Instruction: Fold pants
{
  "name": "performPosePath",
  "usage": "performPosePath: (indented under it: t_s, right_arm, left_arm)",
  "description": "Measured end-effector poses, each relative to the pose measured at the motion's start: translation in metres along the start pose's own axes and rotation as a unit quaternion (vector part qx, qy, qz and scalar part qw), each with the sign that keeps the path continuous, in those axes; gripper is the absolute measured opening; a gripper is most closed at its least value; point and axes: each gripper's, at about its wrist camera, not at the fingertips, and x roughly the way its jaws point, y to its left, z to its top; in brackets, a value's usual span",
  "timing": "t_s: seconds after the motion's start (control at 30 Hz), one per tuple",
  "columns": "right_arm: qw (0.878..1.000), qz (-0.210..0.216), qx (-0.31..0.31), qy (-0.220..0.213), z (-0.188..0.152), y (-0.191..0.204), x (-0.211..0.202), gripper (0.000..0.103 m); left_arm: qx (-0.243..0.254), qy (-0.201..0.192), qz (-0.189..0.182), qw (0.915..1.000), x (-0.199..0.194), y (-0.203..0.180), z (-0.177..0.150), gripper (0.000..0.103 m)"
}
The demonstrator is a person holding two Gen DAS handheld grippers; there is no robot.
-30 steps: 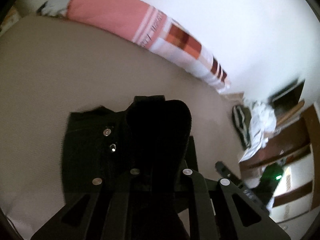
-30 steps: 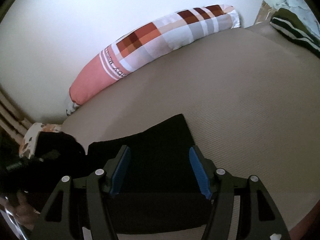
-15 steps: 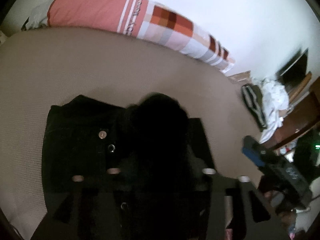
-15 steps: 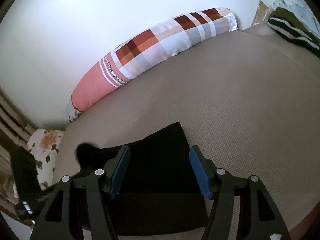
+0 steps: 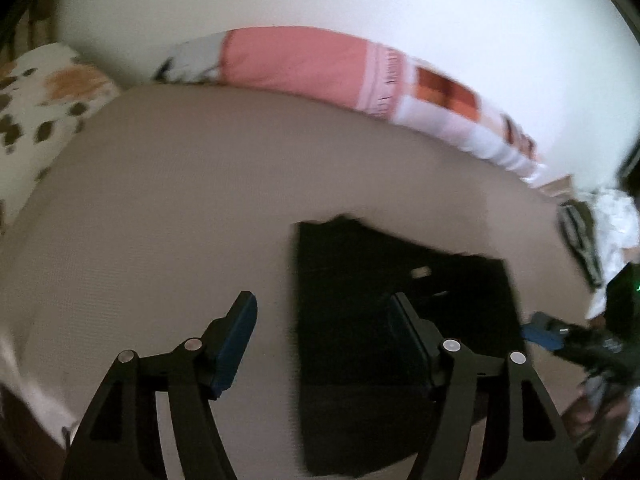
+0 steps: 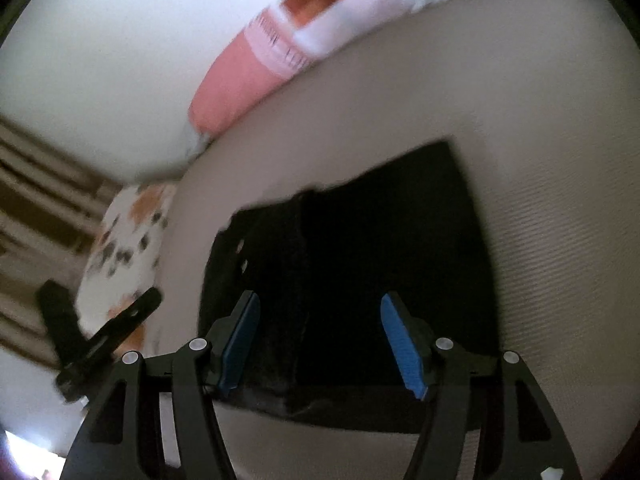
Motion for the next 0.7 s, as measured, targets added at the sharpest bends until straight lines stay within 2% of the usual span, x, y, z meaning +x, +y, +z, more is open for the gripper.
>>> performPosePath:
  t_s: [0.13, 0.27, 0.53, 0.63, 0.7]
  right_arm:
    - [0.998, 0.0, -0.035, 0.057, 0.003, -0.004, 0.022, 0.062]
    - [0.997, 0.016, -0.02, 0.075, 0.003, -0.018, 0.035, 0.061]
    - [0.995, 0.072, -0.006, 0.071, 0.017, -0.026, 0.045, 0.061]
    - [0.993, 0.093, -0.004, 0.067, 0.028, -0.025, 0.056, 0.056]
    - [0.992, 0.111, 0.006, 0.066, 0.035, -0.026, 0.065, 0.049]
  left_arm:
    - [-0.009, 0.011, 0.021, 0.9997, 0.005, 0.021, -0.014, 0.068]
    - [-0.015, 0.031, 0.024, 0.9991, 0.015, 0.026, -0.026, 0.068]
    - [-0.036, 0.055, 0.007, 0.9978, 0.032, 0.027, -0.033, 0.068]
    - [-0.043, 0.057, 0.002, 0.9975, 0.034, 0.028, -0.033, 0.068]
    - [-0.044, 0.057, 0.002, 0.9974, 0.036, 0.028, -0.033, 0.068]
